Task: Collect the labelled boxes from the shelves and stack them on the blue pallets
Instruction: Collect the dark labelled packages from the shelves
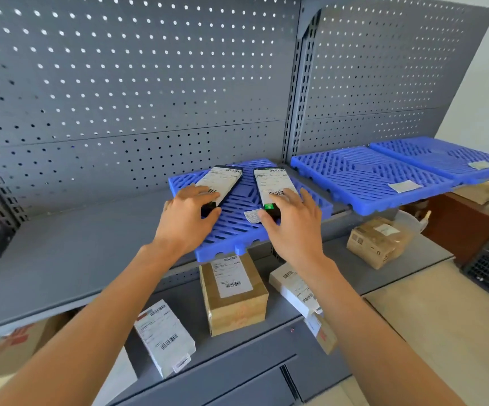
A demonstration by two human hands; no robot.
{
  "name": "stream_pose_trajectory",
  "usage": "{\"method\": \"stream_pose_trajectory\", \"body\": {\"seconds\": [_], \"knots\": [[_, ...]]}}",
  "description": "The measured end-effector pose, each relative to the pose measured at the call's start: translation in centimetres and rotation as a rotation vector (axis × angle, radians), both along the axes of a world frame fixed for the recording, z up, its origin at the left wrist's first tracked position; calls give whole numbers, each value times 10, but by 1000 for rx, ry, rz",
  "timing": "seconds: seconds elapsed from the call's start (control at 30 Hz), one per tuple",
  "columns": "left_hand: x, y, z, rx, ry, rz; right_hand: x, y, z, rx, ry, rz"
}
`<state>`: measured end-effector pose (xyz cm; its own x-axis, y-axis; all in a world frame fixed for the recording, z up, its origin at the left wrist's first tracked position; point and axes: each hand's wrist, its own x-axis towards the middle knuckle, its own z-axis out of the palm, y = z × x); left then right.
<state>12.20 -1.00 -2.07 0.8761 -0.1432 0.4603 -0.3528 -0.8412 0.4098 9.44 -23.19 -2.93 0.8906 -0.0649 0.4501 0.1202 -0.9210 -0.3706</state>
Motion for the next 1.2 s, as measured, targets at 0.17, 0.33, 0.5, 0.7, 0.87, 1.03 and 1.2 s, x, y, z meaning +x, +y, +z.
{"method": "stream_pose_trajectory", "body": {"seconds": [0.17,0.33,0.5,0.7,0.87,1.03,1.2], "knots": [[-19,-12,11,68,-47,65,3,-2,10,-68,-16,106],[-45,-16,18,93,-23,140,3,1,17,-141,-71,238],[-77,-8,19,85,0,261,-2,17,15,-127,-180,378],[-127,28,18,117,53,403,-19,62,18,-71,-144,566],[-173,77,23,151,35,515,-45,121,20,-127,-110,672],[-236,130,26,142,61,618,-86,189,18,-138,-69,787],[-315,203,23,126,116,712,-149,264,24,-137,-34,886]]}}
